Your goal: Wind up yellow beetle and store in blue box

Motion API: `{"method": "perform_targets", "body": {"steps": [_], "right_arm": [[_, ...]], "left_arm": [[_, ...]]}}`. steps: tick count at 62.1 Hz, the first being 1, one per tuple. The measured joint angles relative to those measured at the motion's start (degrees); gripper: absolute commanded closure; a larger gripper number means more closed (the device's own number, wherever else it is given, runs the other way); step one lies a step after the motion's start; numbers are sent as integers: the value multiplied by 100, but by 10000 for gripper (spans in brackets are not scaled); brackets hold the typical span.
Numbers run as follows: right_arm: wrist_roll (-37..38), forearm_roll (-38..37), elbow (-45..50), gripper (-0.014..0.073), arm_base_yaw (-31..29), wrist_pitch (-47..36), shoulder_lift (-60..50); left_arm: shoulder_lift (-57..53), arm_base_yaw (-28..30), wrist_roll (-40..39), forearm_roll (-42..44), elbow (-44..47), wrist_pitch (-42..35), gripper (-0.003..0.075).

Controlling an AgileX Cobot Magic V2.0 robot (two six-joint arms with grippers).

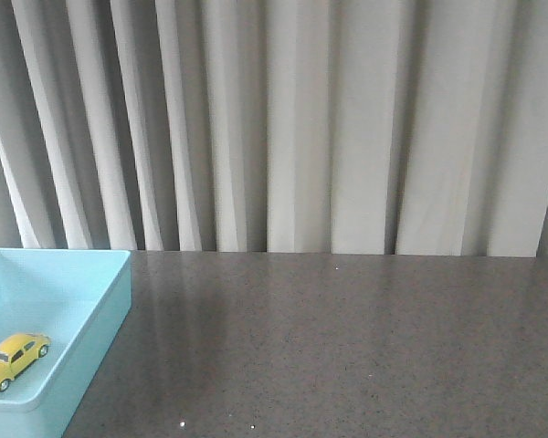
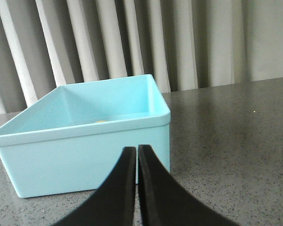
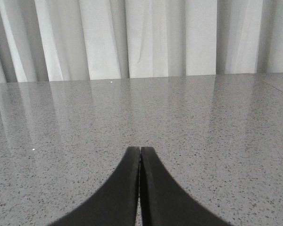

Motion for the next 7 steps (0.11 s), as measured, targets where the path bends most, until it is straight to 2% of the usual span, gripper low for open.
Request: {"method": "perform_targets", "body": {"steps": [7], "right_arm": [[0, 0, 0, 598, 0, 0, 0]], "left_arm": [[0, 0, 0, 0, 0, 0, 726]]}}
